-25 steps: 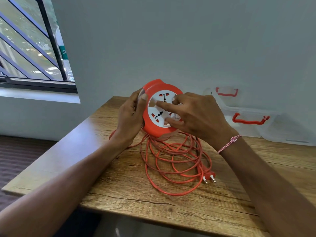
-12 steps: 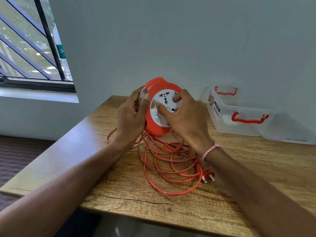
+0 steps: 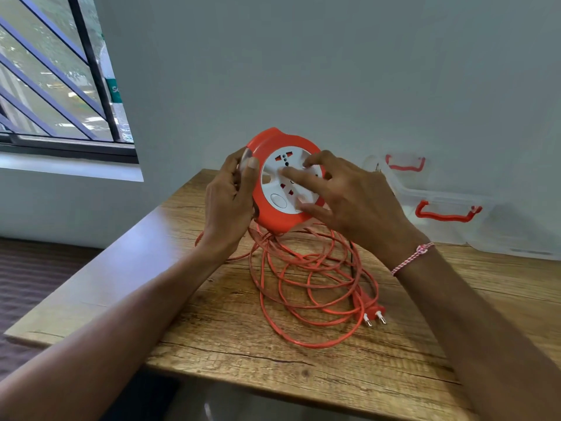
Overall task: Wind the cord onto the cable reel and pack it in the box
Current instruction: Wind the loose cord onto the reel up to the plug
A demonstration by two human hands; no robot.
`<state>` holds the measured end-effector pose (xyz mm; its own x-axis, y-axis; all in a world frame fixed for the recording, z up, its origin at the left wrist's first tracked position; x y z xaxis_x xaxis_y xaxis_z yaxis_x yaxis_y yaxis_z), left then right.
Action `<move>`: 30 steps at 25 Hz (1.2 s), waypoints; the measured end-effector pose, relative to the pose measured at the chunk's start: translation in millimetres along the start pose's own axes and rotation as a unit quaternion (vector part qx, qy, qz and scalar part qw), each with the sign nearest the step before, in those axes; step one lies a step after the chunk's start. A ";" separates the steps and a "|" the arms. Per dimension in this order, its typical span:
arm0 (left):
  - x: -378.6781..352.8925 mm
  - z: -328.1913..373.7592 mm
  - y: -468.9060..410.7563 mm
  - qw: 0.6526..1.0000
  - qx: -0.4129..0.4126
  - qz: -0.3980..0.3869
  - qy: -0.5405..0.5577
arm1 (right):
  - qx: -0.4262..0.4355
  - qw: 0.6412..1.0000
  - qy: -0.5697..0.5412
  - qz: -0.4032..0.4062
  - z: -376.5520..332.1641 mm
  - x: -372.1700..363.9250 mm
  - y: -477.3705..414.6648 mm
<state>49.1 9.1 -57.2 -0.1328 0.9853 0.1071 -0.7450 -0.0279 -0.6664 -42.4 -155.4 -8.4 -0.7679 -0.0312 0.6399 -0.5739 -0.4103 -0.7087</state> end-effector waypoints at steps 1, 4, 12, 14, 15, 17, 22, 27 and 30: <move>-0.3 0.8 -0.1 1.000 -0.003 -0.003 -0.006 | 0.015 0.999 0.029 0.004 -3.4 -0.2 0.2; -1.0 1.9 0.1 1.000 -0.001 -0.003 -0.004 | 0.029 0.995 0.090 0.022 -6.8 3.2 -0.6; 1.3 15.4 1.5 1.000 -0.028 0.011 0.005 | 0.013 0.996 0.071 0.047 -6.1 10.3 -1.9; 1.5 21.3 1.1 0.999 -0.037 0.027 0.008 | -0.040 0.996 0.032 0.072 -2.5 17.2 -5.9; 1.9 25.4 1.1 0.998 -0.046 0.037 0.004 | -0.085 0.993 0.005 0.083 -0.2 20.1 -8.8; 1.3 33.8 2.4 0.997 -0.064 0.046 -0.007 | -0.193 0.974 -0.071 0.098 7.2 21.8 -12.6; 0.3 30.9 1.6 0.998 -0.052 0.033 0.011 | -0.285 0.929 -0.226 0.072 24.8 10.5 -9.5; 6.2 23.9 -1.4 0.998 -0.026 0.039 0.031 | -0.069 0.996 -0.046 0.020 2.3 19.1 -12.7; 6.3 22.3 -3.5 0.999 -0.021 0.026 0.038 | -0.050 0.998 0.044 -0.010 1.1 18.0 -12.3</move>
<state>36.3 11.6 -37.7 -0.1201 0.9926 0.0164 -0.7104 -0.0744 -0.6999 -48.9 -152.0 12.2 -0.7751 0.0578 0.6292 -0.6120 -0.3161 -0.7250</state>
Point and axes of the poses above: each hand's wrist, its own y-axis away from the middle knuckle, its own x-axis out of the back of the hand, z = x × y, the point moved 9 cm from there along -y, towards the middle knuckle, and after that the axes turned 2 degrees about -x, right-handed, at the moved point
